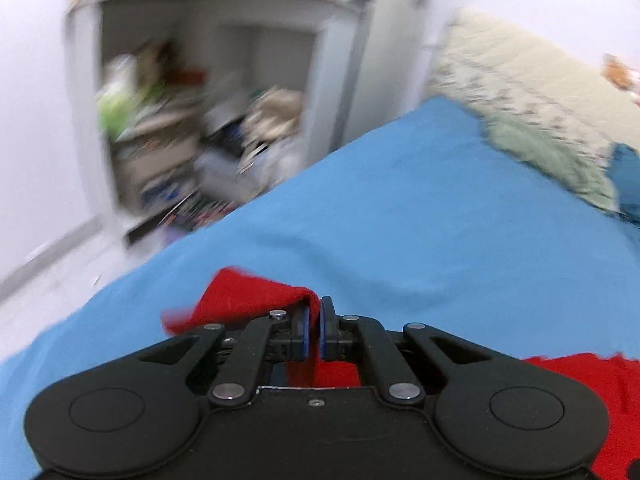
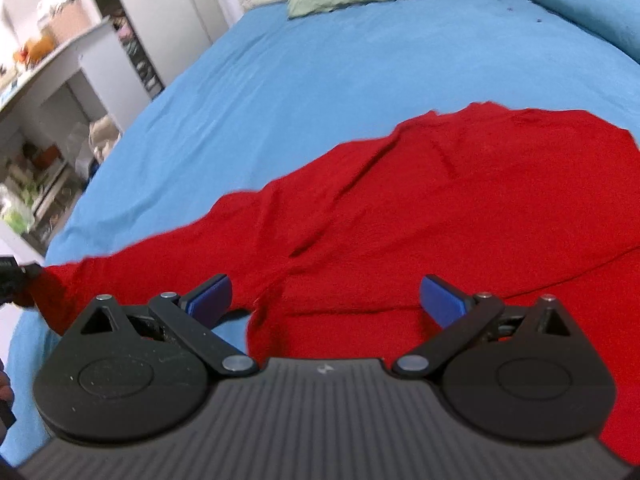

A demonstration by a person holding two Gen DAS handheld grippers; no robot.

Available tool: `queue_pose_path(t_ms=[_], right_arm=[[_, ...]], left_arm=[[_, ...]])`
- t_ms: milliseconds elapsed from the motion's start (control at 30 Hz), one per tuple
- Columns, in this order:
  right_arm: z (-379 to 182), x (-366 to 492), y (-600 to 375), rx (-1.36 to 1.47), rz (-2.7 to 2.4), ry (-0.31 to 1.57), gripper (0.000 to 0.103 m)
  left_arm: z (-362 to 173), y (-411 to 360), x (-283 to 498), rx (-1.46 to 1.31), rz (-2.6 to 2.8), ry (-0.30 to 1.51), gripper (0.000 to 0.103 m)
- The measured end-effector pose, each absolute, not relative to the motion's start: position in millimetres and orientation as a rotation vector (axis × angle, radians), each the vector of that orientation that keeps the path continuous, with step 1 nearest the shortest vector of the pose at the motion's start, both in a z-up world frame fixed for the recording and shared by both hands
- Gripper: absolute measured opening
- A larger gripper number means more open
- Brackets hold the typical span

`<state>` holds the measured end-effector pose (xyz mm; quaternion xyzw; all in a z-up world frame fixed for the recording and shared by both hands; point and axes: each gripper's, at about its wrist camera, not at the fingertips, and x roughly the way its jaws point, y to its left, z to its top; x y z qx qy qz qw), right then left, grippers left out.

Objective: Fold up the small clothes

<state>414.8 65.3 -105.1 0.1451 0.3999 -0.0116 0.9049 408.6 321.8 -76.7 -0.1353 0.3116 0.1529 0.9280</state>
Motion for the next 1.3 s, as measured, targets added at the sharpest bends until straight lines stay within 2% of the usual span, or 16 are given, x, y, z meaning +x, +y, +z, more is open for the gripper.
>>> queue_pose_path(t_ms=[200,333,467,567,700,800,867,933,967,1000,1233,1267,1300], right_arm=[[-85.2,400.4,-2.6,0.368,-0.087,0.77,0.103],[-71.8,387.9,-61.8,0.392,-0.145,0.726,0.103],[-70.5,374.4,-126.7,0.387,-0.215,0.705,0.103],[-77.9,365.4,-168.2,0.379,-0.25,0.713,0.103],[-95.4,359.3,-208.0,0.337,-0.238,0.767,0.103],[-105.5,357.4,-219.4,0.325,-0.2,0.791,0.103],[-107.1,356.8,-221.9,0.325,-0.173,0.794,0.103],[-104.3,361.8,-222.6,0.332,-0.136,0.793,0.103],[-101.5,365.7,-220.2,0.328,-0.111,0.793,0.103],[-97.3,371.3,-213.7,0.315,-0.088,0.793,0.103],[-94.5,429.7,-134.6,0.011,0.167,0.825,0.103],[-98.3,436.8,-122.8,-0.039,0.198,0.829,0.101],[-103.6,445.1,-108.8,-0.097,0.227,0.836,0.094]], left_arm=[[-21.2,191.1,430.4,-0.181,0.027,0.548,0.004],[-15.5,84.5,444.0,-0.163,-0.181,0.554,0.004],[-50.5,-14.8,452.5,-0.116,-0.322,0.623,0.004],[-102.4,-71.1,454.4,-0.062,-0.359,0.717,0.004],[-160.3,-104.3,453.3,-0.005,-0.355,0.829,0.004],[-169.8,-110.9,446.8,0.034,-0.339,0.827,0.006],[-163.3,-109.1,445.8,0.038,-0.342,0.831,0.023],[-153.6,-97.6,438.1,0.039,-0.329,0.82,0.06],[-151.7,-90.0,430.8,0.046,-0.313,0.813,0.065],[-145.3,-83.0,426.1,0.056,-0.295,0.805,0.068],[-130.5,5.5,401.1,0.126,-0.091,0.827,0.068],[-132.2,17.4,397.6,0.131,-0.065,0.834,0.068],[-135.7,30.9,395.5,0.135,-0.037,0.844,0.068]])
